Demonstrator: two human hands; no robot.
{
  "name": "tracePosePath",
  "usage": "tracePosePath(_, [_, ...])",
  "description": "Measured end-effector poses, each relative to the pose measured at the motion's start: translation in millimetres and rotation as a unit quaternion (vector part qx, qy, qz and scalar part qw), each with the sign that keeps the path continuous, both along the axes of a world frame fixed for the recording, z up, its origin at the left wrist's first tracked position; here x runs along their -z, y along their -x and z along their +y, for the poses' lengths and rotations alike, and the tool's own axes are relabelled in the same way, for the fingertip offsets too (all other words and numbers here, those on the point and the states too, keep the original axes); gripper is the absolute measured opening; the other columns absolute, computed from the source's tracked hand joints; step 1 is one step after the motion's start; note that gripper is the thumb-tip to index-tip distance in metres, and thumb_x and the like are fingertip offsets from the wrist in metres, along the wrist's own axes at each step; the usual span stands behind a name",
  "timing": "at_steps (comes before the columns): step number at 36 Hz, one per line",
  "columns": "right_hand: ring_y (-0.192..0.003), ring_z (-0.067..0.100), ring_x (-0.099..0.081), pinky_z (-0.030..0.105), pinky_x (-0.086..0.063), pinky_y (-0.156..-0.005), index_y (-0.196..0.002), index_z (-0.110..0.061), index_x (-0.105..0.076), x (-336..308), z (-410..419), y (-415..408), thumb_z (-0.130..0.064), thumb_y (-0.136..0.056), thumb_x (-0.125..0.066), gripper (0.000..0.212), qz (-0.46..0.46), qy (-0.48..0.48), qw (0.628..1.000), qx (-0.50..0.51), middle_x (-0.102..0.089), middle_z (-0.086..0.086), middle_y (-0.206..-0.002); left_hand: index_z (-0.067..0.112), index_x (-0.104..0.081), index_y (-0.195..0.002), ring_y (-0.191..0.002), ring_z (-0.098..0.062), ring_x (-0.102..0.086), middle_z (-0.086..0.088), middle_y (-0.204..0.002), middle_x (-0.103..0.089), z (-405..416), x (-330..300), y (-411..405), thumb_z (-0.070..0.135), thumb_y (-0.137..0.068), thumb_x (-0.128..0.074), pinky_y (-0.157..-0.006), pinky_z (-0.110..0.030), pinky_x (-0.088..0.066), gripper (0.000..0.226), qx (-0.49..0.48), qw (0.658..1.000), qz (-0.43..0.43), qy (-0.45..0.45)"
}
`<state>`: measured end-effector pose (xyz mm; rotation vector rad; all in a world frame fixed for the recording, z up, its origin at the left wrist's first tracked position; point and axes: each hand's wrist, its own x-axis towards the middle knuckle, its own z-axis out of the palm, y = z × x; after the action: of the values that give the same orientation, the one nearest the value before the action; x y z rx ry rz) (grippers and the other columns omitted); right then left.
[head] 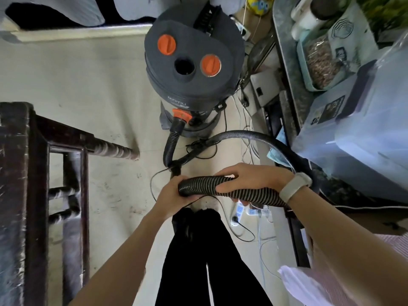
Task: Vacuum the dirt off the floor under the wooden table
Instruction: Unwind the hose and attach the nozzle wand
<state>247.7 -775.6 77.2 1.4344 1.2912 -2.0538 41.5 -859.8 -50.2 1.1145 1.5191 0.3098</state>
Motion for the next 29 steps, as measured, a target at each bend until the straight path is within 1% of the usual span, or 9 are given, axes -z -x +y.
tracePosePath(3, [-0.054, -0.007, -0.059, 0.008, -0.043, -0.053, -0.117, -0.023, -0.064, -5, -3, 2, -0.037, -0.089, -0.063, 0.032, -0.015, -0.111, 0.994, -0.012, -0.063, -0.015, -0.067, 0.022, -0.059, -0.094, -0.073, -0.009, -0.058, 0.010, -0.079, -0.061, 4, -9, 10, 0.016, -0.066, -0.085, -0.066, -0.019, -0.045, 0.039, -0.035, 0.999, 0.001, -0.004])
tracePosePath(5, [-0.073, -0.009, -0.060, 0.014, -0.046, -0.072, -0.109, -0.034, -0.066, -7, -3, -1, -0.056, -0.083, -0.060, 0.034, -0.069, -0.225, 0.970, -0.063, -0.064, -0.023, -0.075, 0.021, -0.061, -0.094, -0.069, -0.014, -0.059, 0.005, -0.076, -0.063, 2, -17, 18, 0.012, -0.067, -0.084, -0.060, -0.026, -0.051, 0.036, -0.062, 0.998, -0.017, 0.016])
tracePosePath(9, [-0.089, 0.004, -0.056, 0.020, -0.043, -0.081, -0.107, -0.032, -0.066, -8, -8, -6, -0.066, -0.082, -0.054, 0.044, -0.161, -0.422, 0.892, -0.015, -0.065, -0.013, -0.091, 0.021, -0.061, -0.086, -0.072, -0.019, -0.060, -0.004, -0.080, -0.066, 2, -30, 26, 0.004, -0.069, -0.082, -0.065, -0.031, -0.051, 0.031, -0.148, 0.988, -0.032, 0.012])
tracePosePath(12, [-0.098, 0.017, -0.060, 0.039, -0.039, -0.100, -0.111, -0.018, -0.066, 1, -9, -11, -0.060, -0.083, -0.044, 0.055, -0.174, -0.591, 0.788, 0.024, -0.068, -0.002, -0.101, 0.012, -0.063, -0.088, -0.075, -0.022, -0.060, -0.007, -0.082, -0.066, 8, -42, 27, 0.003, -0.069, -0.081, -0.067, -0.027, -0.048, 0.028, -0.245, 0.967, -0.062, 0.034])
tracePosePath(16, [-0.131, 0.029, -0.044, 0.057, -0.028, -0.110, -0.134, -0.010, -0.050, 17, 5, -8, -0.044, -0.090, -0.047, 0.056, -0.183, -0.665, 0.722, 0.064, -0.051, 0.011, -0.137, 0.007, -0.063, -0.087, -0.072, -0.024, -0.060, -0.009, -0.079, -0.065, 23, -56, 23, 0.003, -0.071, -0.080, -0.071, -0.033, -0.050, 0.024, -0.303, 0.945, -0.103, 0.068])
tracePosePath(19, [-0.143, 0.024, -0.025, 0.045, -0.015, -0.117, -0.147, -0.012, -0.032, 16, 14, 2, -0.042, -0.093, -0.040, 0.062, -0.143, -0.606, 0.772, 0.123, -0.031, 0.009, -0.154, 0.004, -0.063, -0.080, -0.074, -0.028, -0.061, -0.014, -0.076, -0.066, 41, -66, 26, 0.009, -0.066, -0.083, -0.077, -0.042, -0.052, 0.025, -0.378, 0.910, -0.147, 0.084])
tracePosePath(22, [-0.138, 0.020, -0.035, 0.026, -0.023, -0.114, -0.146, -0.012, -0.034, 28, 6, 11, -0.029, -0.095, -0.048, 0.056, -0.089, -0.507, 0.844, 0.152, -0.038, 0.006, -0.150, 0.007, -0.061, -0.074, -0.066, -0.025, -0.061, -0.007, -0.065, -0.064, 59, -71, 32, 0.007, -0.072, -0.076, -0.075, -0.040, -0.053, 0.015, -0.406, 0.886, -0.208, 0.077])
tracePosePath(26, [-0.131, 0.019, -0.044, 0.001, -0.024, -0.094, -0.140, -0.007, -0.042, 48, -27, 25, -0.005, -0.096, -0.050, 0.045, -0.039, -0.328, 0.941, 0.072, -0.045, 0.009, -0.144, -0.002, -0.056, -0.090, -0.060, -0.022, -0.062, -0.016, -0.076, -0.061, 75, -82, 20, 0.006, -0.079, -0.069, -0.057, -0.028, -0.053, 0.018, -0.337, 0.902, -0.259, 0.076])
tracePosePath(29, [-0.107, 0.004, -0.053, 0.009, -0.038, -0.091, -0.134, -0.010, -0.048, 58, -54, 41, -0.010, -0.092, -0.055, 0.043, 0.008, -0.197, 0.977, 0.082, -0.059, 0.000, -0.123, 0.000, -0.056, -0.090, -0.063, -0.023, -0.061, -0.013, -0.073, -0.062, 80, -84, 13, 0.013, -0.065, -0.073, -0.063, -0.033, -0.053, 0.033, -0.344, 0.896, -0.273, 0.063])
